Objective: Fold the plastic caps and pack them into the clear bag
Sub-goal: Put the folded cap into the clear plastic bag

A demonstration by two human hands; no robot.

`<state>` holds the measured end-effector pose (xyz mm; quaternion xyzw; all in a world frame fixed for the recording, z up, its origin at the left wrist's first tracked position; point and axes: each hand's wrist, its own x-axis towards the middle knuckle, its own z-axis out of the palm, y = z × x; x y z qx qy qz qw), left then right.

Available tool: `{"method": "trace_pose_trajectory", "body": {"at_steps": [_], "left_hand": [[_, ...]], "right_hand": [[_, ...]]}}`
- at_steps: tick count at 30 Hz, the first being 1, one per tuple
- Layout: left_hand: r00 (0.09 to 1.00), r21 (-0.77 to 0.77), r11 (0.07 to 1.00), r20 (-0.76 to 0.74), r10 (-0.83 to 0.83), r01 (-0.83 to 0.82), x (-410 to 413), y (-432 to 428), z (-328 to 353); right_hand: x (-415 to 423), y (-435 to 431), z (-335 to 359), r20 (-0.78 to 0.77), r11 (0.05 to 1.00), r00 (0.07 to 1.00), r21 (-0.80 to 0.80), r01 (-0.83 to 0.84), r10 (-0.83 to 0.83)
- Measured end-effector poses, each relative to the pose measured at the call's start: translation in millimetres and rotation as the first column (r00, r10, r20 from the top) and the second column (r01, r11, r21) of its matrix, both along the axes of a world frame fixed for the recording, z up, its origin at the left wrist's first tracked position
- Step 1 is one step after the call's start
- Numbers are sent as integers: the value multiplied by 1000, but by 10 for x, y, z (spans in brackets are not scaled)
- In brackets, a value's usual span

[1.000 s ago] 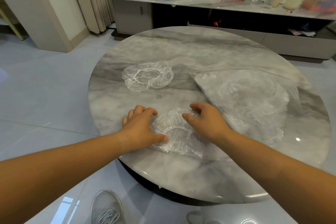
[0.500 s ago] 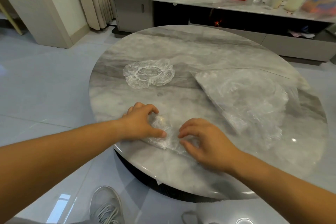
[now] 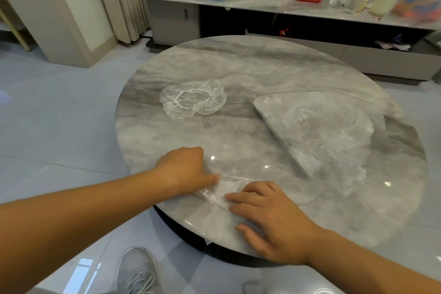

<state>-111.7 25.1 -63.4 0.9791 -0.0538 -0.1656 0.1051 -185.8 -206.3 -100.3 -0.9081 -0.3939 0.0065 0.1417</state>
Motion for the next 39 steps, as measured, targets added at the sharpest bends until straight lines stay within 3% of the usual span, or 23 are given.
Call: {"method": "trace_pose_trajectory", "body": {"at_steps": [6, 11, 14, 18, 21, 23, 26, 31, 34, 39], "left_hand": [[991, -65, 998, -135, -9, 0, 40, 94, -23], [984, -301, 951, -179, 10, -64, 77, 151, -72], [970, -504, 843, -229, 81, -190, 56, 123, -64], [924, -720, 597, -367, 106, -354, -34, 10, -27], [870, -776, 430, -491, 47, -461, -132, -93, 40], [840, -773, 385, -543, 11, -505, -194, -152, 82], [818, -764, 375, -575, -28, -524, -239, -182, 53], [798, -747, 399, -599, -57, -532, -252, -215, 21], [799, -751, 401, -597, -72, -525, -240, -230, 56], [821, -747, 473, -564, -81, -467, -192, -253, 92]], "right_hand": [[-40, -23, 6, 3, 1000, 1000, 13, 15, -15], [-39, 33, 56, -63, 997, 995, -29, 75, -77], [-40, 68, 66, -59, 994, 996, -88, 66, -72], [-34, 92, 78, -56, 991, 996, -119, 68, -75], [-27, 58, 117, -103, 995, 993, -88, 55, -64], [-22, 1, 137, -146, 999, 988, -41, 35, -41], [-51, -107, 124, -127, 998, 991, 56, 36, -29], [-167, -205, 150, 89, 969, 990, 229, 89, -112], [-218, -176, 149, 134, 993, 990, 113, 39, -54], [-271, -201, 33, 119, 989, 984, -38, 141, -135]]}}
